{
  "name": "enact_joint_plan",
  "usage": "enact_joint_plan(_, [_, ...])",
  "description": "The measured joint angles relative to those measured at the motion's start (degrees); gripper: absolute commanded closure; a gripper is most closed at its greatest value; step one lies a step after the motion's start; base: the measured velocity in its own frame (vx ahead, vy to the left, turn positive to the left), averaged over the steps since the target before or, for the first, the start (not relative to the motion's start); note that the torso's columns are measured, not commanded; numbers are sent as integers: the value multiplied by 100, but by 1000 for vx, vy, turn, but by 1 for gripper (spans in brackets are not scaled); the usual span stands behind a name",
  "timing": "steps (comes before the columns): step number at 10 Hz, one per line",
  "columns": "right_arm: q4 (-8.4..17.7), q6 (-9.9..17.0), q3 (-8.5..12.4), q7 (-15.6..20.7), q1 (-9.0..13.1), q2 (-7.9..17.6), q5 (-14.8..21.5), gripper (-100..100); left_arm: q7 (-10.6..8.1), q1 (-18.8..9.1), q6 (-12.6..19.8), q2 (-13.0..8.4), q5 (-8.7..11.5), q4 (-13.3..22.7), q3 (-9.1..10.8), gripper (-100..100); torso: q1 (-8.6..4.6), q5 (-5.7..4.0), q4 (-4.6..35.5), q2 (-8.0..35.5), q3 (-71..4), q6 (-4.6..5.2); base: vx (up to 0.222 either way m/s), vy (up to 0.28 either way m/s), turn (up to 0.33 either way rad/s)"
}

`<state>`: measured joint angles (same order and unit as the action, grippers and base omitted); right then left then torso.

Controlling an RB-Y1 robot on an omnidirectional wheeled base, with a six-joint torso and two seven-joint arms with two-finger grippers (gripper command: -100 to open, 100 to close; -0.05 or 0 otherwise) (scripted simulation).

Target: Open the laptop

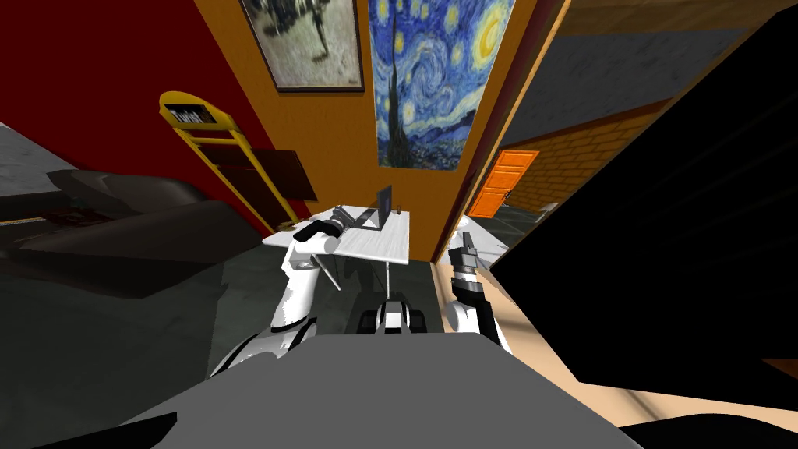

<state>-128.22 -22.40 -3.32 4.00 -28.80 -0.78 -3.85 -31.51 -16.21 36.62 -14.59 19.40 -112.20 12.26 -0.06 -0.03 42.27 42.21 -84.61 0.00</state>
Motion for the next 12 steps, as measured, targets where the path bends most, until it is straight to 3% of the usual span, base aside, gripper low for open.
enact_joint_plan(10, [0, 0, 1, 0, 0, 1, 0, 0, -382, -1003, 1255, -78, 839, 169, 344, -100, 10, 4, 0, 3, 1, -1, 25, -137, 28])
enact_joint_plan(12, [0, 0, 2, 0, -1, 2, 0, 0, -407, -1042, 1325, -108, 843, 146, 366, -100, 21, 7, -1, -5, -2, -1, 72, -24, -12])
